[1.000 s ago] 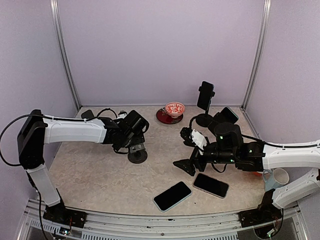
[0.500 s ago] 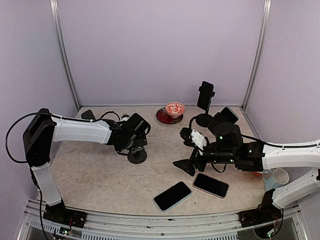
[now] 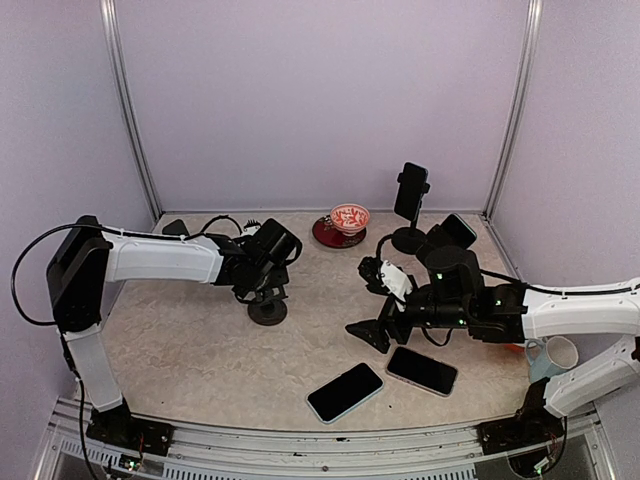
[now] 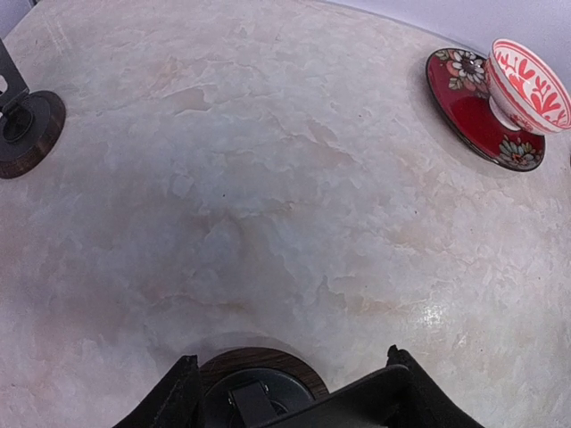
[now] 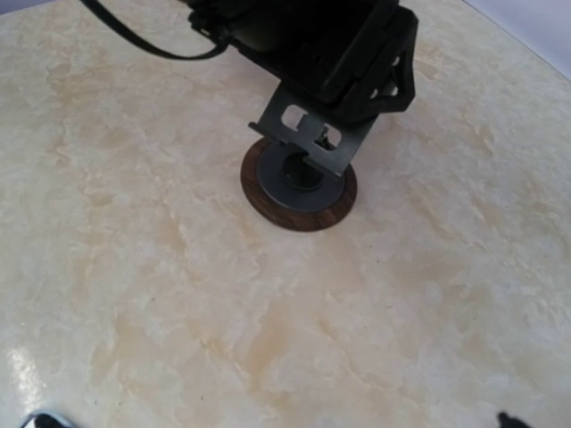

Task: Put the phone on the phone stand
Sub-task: Move the phone stand to the corner of the board.

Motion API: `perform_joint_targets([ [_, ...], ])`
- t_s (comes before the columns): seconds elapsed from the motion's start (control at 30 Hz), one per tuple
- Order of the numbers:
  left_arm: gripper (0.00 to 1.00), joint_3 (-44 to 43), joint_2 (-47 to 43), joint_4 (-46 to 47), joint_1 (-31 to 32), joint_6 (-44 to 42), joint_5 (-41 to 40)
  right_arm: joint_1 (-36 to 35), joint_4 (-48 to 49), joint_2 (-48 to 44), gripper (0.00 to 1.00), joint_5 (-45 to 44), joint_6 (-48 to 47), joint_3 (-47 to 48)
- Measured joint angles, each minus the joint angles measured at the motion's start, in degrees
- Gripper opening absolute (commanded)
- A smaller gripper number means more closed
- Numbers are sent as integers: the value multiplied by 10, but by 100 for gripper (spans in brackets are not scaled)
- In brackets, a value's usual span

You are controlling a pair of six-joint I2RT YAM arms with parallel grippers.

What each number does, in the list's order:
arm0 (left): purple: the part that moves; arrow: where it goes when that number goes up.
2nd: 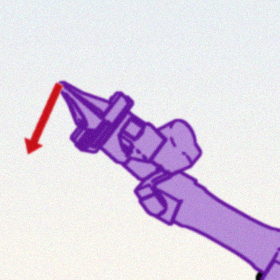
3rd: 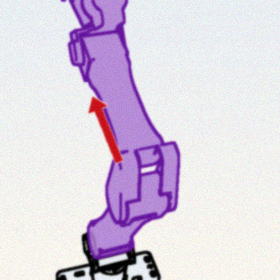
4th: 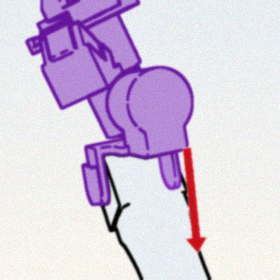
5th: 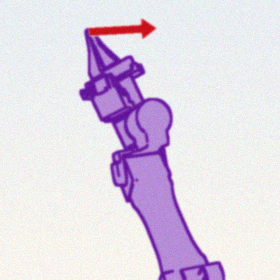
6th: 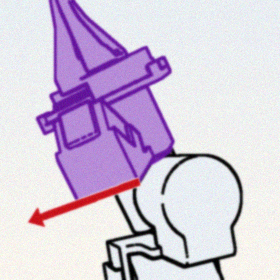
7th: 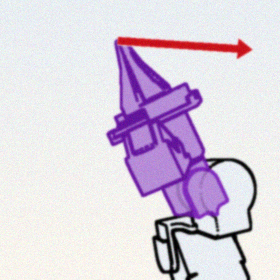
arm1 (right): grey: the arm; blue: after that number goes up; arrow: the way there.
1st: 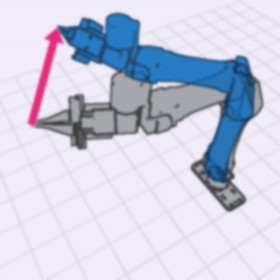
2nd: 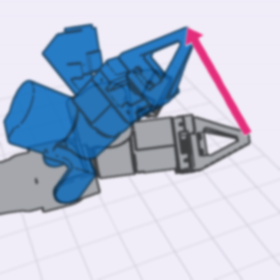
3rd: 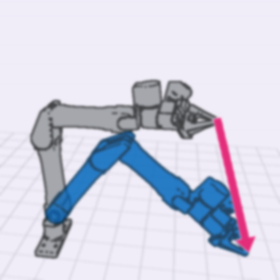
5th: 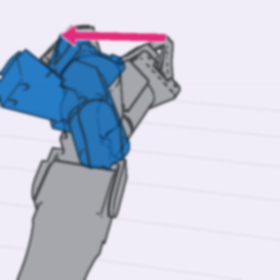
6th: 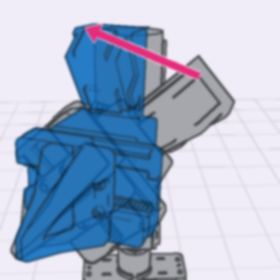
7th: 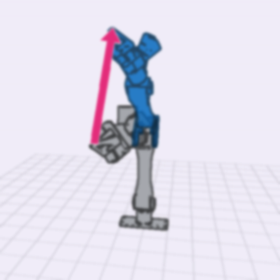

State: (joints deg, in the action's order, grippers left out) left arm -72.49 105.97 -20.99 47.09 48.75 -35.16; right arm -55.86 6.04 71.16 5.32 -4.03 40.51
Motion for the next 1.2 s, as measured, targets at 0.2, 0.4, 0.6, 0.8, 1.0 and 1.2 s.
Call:
perform_joint_targets([
  [0.2,45,10,-9,0,-4,0,-2,0,0,0,100,0,0,0],
  [0.4,45,93,-88,-18,-29,-14,-7,0,0,1,100,0,0,0],
  [0.6,45,170,-175,-19,-74,-43,-7,0,0,7,100,1,0,0],
  [0.8,45,214,-231,-3,-119,-97,6,0,0,12,100,0,0,0],
  [1.0,45,266,-286,39,-173,-152,47,0,0,16,100,0,0,0],
  [1.2,43,318,-302,89,-218,-195,98,0,0,22,100,0,-1,0],
])
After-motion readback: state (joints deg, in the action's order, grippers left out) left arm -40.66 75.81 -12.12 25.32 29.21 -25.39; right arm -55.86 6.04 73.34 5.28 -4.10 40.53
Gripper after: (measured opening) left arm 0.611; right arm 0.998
